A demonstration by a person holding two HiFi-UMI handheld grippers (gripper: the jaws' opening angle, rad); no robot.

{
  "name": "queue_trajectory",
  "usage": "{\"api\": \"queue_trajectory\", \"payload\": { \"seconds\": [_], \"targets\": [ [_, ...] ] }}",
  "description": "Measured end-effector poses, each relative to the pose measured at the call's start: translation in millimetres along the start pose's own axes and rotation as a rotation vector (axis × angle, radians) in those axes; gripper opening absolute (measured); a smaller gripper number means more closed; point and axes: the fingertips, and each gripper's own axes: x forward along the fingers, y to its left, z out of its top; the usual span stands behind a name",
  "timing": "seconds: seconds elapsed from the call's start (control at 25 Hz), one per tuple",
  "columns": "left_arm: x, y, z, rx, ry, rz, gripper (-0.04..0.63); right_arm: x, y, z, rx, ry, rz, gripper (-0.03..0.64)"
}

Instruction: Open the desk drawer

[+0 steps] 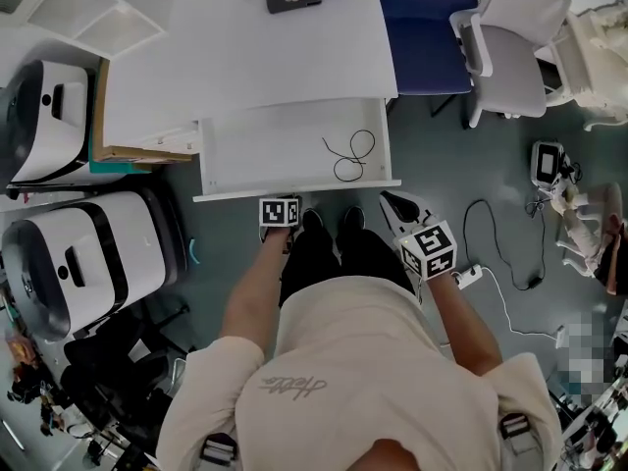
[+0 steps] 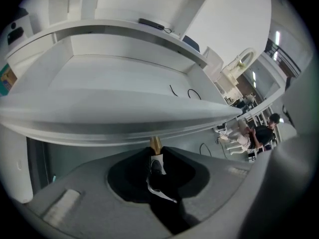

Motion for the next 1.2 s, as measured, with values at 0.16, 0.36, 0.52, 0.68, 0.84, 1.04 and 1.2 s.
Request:
{"api": "queue_trajectory", "payload": {
  "seconds": [0.16, 0.36, 0.52, 0.68, 0.84, 1.04, 1.2],
  "targets": [
    [-15.8, -2.3, -7.4, 0.017, -0.002, -0.002, 0.075, 4.0, 0.0, 15.7, 0.036, -0.027, -0.031, 0.003],
    [-47.2, -0.9, -0.1, 0.076, -0.048, -0.033, 0.066, 13.9, 14.6, 36.4, 0.041, -0.064, -0.050, 0.002],
    [-78.6, 1.9, 15.9, 0.145, -0.105, -0.025, 0.054, 16.4, 27.2, 47.4, 0.015, -0.078, -0.037, 0.002],
    [-120.4, -3.1, 45.6, 0.142, -0.219, -0.053, 0.029, 17.9, 26.7, 50.2, -0.028, -0.067, -0.043, 0.002],
    [-169.4, -21.1, 70.8, 0.177, -0.311, -0.086, 0.021, 12.8, 25.6, 56.3, -0.048, -0.068, -0.053, 0.002],
    [-231.8, -54.3, 104.6, 0.255, -0.454, -0.128, 0.017, 12.8, 30.4, 64.8, -0.078, -0.081, -0.045, 0.002],
    [-268.1, -76.5, 124.1, 0.251, -0.532, -0.175, 0.015, 6.7, 36.7, 89.2, -0.136, -0.119, -0.044, 0.002]
  ]
}}
